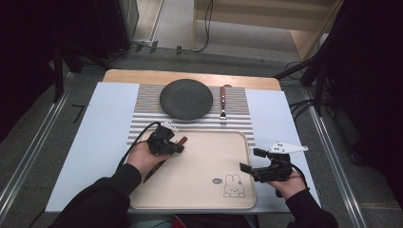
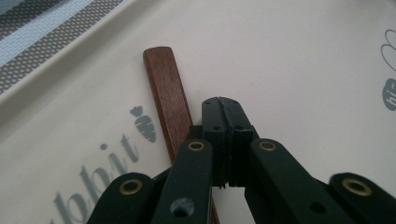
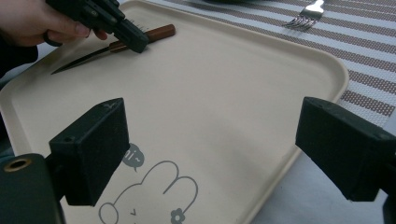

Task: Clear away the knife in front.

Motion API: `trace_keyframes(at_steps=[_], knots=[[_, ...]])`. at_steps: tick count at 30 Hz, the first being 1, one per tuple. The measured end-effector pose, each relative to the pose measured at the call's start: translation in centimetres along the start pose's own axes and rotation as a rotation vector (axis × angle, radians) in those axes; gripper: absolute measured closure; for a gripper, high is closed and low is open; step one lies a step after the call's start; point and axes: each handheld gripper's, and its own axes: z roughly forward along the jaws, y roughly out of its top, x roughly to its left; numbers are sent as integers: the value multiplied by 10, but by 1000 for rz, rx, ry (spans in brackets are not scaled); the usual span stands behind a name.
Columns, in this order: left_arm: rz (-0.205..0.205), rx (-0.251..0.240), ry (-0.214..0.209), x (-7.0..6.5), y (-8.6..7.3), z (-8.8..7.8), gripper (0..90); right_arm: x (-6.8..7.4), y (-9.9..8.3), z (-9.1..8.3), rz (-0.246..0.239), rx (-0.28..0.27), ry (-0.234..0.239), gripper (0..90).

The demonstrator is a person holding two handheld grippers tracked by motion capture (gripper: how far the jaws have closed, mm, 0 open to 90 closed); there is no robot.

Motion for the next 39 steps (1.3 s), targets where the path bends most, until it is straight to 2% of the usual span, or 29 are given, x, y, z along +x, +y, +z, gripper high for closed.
trace_keyframes(at_steps=[1,19,28,39], knots=[[-1,0,1,2,0,-1,900,0,0,0,-2,2,0,128],[-91,-19,30,32,-10,-18,899,0,0,0,-5,6,3,127],[-137,-29,61,48,-16,-29,899,0,0,0,-6,7,3,127],[-173,-29,80,63,-25,-42,898,0,0,0,-6,6,4,127]])
